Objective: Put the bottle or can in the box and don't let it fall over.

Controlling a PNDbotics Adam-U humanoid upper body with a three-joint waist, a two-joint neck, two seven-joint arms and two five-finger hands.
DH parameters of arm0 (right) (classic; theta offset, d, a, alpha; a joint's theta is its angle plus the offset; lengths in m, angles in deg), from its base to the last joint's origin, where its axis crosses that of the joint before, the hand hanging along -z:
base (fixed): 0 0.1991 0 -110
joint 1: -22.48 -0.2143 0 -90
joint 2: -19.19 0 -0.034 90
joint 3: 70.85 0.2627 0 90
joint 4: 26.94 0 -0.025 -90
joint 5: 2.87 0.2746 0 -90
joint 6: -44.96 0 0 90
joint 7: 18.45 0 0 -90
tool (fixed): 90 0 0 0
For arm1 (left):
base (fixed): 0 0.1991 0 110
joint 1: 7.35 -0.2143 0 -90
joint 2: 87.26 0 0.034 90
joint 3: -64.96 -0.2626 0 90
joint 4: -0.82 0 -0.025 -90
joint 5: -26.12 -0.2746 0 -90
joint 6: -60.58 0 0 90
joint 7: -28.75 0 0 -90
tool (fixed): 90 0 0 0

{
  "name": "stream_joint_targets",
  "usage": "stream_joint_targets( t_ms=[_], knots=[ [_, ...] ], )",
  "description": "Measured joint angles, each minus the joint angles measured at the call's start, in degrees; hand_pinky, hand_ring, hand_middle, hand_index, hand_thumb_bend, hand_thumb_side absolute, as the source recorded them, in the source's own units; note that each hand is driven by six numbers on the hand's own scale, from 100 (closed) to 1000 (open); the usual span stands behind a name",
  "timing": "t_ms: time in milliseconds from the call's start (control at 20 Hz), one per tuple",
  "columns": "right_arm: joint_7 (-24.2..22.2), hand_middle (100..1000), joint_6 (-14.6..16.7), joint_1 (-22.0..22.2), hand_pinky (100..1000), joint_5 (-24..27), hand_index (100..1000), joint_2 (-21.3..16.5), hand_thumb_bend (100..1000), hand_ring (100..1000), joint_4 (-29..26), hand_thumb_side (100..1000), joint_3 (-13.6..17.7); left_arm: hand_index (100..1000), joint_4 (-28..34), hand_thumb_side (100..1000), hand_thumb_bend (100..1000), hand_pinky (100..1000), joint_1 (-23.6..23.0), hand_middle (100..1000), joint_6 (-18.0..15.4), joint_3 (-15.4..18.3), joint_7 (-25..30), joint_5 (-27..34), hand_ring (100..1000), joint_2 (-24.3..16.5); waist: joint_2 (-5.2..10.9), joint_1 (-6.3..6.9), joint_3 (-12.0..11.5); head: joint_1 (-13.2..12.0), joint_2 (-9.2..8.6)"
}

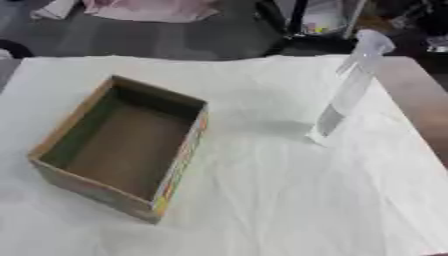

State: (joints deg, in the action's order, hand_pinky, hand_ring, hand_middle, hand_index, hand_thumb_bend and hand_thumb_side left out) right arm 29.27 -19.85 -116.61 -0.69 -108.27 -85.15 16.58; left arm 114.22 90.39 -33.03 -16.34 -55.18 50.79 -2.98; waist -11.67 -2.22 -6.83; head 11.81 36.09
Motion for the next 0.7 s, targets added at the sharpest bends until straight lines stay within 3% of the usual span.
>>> stream_joint_targets(
  t_ms=[200,450,700],
  knots=[
    [-0.02,962,-0.02,-1.39,880,-0.43,888,0.9,417,919,1.17,388,-0.08,828,0.0,786,126,610,0.24,590,-0.16,0.0,0.0,0.0,563,0.0,-0.18,0.0,-0.36,1.0,-0.33],
    [-0.13,988,-0.13,-1.82,891,-0.99,912,1.3,559,942,1.53,381,-0.3,828,0.0,788,127,610,0.28,589,-0.28,0.0,-0.11,0.0,562,0.0,-0.34,0.02,-0.36,1.76,-0.43],
    [-0.03,1000,-0.03,-1.85,906,-0.62,924,1.3,614,958,1.65,363,-0.1,829,0.0,788,126,610,0.28,589,-0.28,0.0,-0.11,-0.01,561,0.01,-0.47,0.02,-0.26,1.92,-0.44]
  ],
)
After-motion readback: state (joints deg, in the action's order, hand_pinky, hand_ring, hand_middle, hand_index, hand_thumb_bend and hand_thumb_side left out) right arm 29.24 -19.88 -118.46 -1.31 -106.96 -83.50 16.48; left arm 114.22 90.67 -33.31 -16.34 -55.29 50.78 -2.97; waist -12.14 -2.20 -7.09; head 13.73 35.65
